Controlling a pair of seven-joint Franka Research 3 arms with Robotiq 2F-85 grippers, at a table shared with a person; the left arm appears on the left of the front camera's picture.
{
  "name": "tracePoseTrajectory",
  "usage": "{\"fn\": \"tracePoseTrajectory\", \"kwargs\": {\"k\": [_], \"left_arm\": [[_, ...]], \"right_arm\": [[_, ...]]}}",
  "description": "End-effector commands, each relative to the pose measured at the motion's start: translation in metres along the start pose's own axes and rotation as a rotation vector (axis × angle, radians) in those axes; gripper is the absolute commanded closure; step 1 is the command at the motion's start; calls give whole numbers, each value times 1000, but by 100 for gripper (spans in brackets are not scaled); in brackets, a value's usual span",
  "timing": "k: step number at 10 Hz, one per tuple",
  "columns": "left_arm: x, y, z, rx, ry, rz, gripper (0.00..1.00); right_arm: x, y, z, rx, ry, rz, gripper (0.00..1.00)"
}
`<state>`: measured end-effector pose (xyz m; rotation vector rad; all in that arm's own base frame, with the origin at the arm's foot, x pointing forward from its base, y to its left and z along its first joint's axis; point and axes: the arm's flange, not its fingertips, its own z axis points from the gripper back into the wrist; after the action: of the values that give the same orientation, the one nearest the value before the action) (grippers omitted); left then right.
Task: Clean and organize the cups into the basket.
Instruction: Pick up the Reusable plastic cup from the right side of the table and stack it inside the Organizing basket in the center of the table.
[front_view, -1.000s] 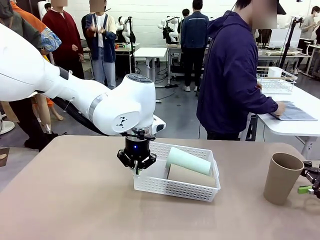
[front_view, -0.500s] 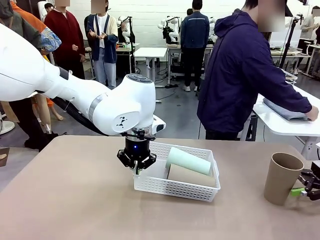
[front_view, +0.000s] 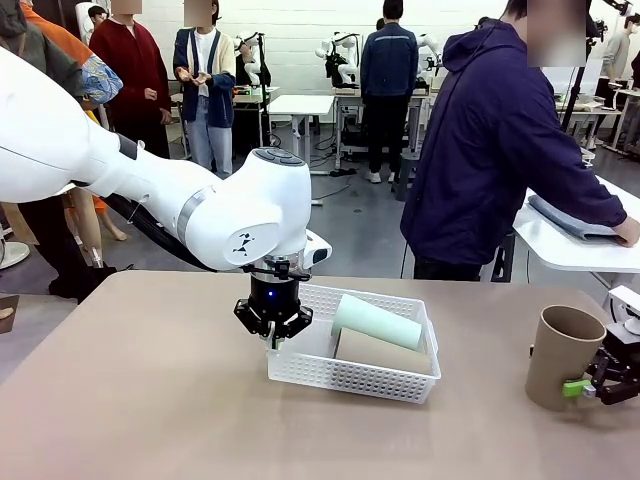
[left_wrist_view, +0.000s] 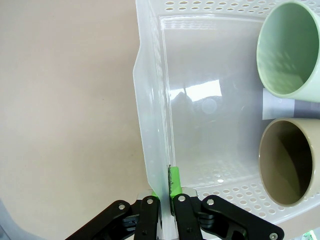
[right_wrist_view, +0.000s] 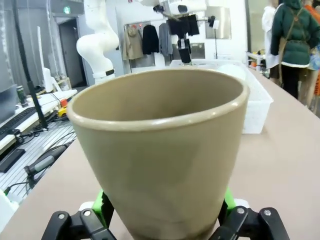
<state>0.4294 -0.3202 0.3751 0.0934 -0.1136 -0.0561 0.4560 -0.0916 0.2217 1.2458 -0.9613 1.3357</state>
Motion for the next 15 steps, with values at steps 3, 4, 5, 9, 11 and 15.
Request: {"fn": "tracePoseTrajectory", "kwargs": {"k": [3, 4, 5, 9, 11, 15], "left_arm": [[0, 0, 1, -1, -3, -1, 100], [0, 0, 1, -1, -3, -1, 100], [0, 0, 1, -1, -3, -1, 100], [0, 0, 1, -1, -3, -1, 100], [0, 0, 1, -1, -3, -1, 100], [0, 0, 1, -1, -3, -1, 100]], "right_arm": [[-1, 4, -4, 6, -11, 33, 100], [0, 5, -4, 3, -9, 36, 64], [9, 7, -1, -26, -4, 31, 100], [173, 22, -5, -184, -27, -103, 100], [233, 33, -18, -214, -13, -84, 100], [254, 36, -7, -195, -19, -63, 100]]}}
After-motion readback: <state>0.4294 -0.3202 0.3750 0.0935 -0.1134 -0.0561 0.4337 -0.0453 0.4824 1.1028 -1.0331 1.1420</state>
